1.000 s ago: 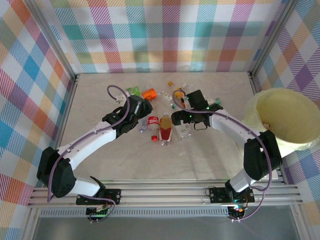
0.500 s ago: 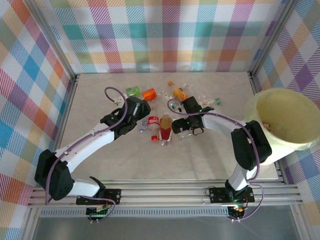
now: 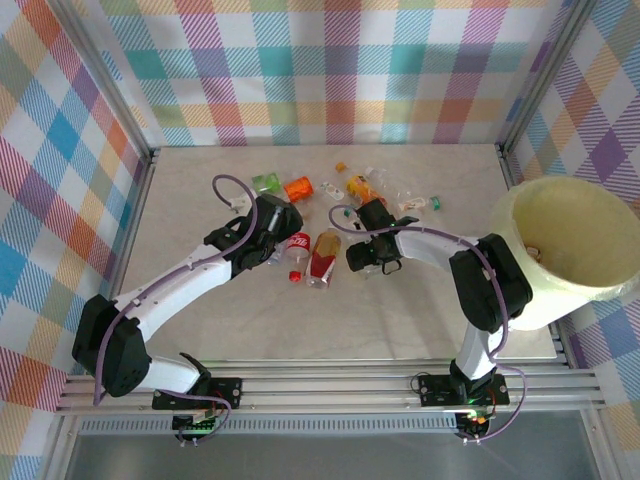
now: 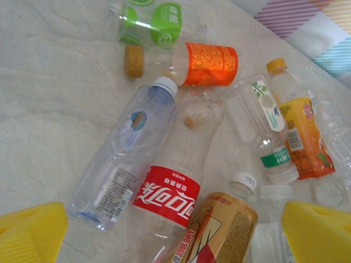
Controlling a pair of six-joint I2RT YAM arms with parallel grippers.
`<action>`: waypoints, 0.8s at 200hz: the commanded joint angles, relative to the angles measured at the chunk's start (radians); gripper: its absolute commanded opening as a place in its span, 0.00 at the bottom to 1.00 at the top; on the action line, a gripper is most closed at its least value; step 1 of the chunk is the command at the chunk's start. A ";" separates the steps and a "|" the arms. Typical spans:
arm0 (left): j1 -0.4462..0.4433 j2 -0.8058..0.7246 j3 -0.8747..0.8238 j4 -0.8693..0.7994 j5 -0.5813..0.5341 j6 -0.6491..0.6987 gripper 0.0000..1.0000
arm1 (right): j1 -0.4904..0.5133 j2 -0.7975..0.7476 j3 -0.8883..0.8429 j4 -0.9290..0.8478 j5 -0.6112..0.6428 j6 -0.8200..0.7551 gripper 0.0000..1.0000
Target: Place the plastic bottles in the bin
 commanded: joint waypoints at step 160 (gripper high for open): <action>-0.088 0.096 0.124 0.346 0.338 0.239 1.00 | 0.003 -0.536 -0.007 0.162 0.166 -0.055 0.63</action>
